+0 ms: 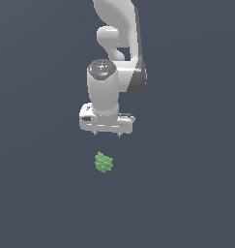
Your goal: Pick up the object and move it to a goal position.
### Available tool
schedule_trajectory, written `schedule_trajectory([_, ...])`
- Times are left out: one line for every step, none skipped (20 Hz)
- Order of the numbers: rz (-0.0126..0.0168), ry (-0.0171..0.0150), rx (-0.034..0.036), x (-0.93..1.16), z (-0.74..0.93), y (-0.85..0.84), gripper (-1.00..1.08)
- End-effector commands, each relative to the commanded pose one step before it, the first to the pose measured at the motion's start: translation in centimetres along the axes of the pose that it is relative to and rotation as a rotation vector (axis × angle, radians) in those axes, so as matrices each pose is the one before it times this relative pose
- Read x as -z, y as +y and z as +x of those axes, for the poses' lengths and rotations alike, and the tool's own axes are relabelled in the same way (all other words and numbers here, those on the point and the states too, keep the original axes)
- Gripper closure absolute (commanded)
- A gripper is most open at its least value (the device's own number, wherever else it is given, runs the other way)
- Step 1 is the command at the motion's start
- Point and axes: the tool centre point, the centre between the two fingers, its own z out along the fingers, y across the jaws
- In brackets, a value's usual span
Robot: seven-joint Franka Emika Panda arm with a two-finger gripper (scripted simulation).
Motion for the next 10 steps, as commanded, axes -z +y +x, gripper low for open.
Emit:
schedule_trajectory([0.00000,0.00000,0.00000,0.000,0.000,0.001,-0.92])
schedule_trajectory([-0.00053,0.00033,0.00029,0.041,0.015,0.001,-0.92])
schedule_trajectory([-0.00184,0.00116,0.00099,0.130,0.041,-0.012,-0.92])
schedule_trajectory([-0.00290,0.00184,0.00158,0.209,0.067,-0.014,-0.92])
schedule_trajectory([-0.00399,0.00254,0.00220,0.288,0.093,-0.018,-0.92])
schedule_trajectory([-0.00492,0.00314,0.00280,0.355,0.115,-0.020,-0.92])
schedule_trajectory([-0.00424,0.00271,0.00257,0.307,0.101,-0.013,-0.92])
schedule_trajectory([-0.00309,0.00197,0.00206,0.222,0.074,-0.009,-0.92])
schedule_trajectory([-0.00188,0.00119,0.00148,0.133,0.047,-0.005,-0.92])
schedule_trajectory([-0.00059,0.00036,0.00069,0.042,0.019,0.005,-0.92])
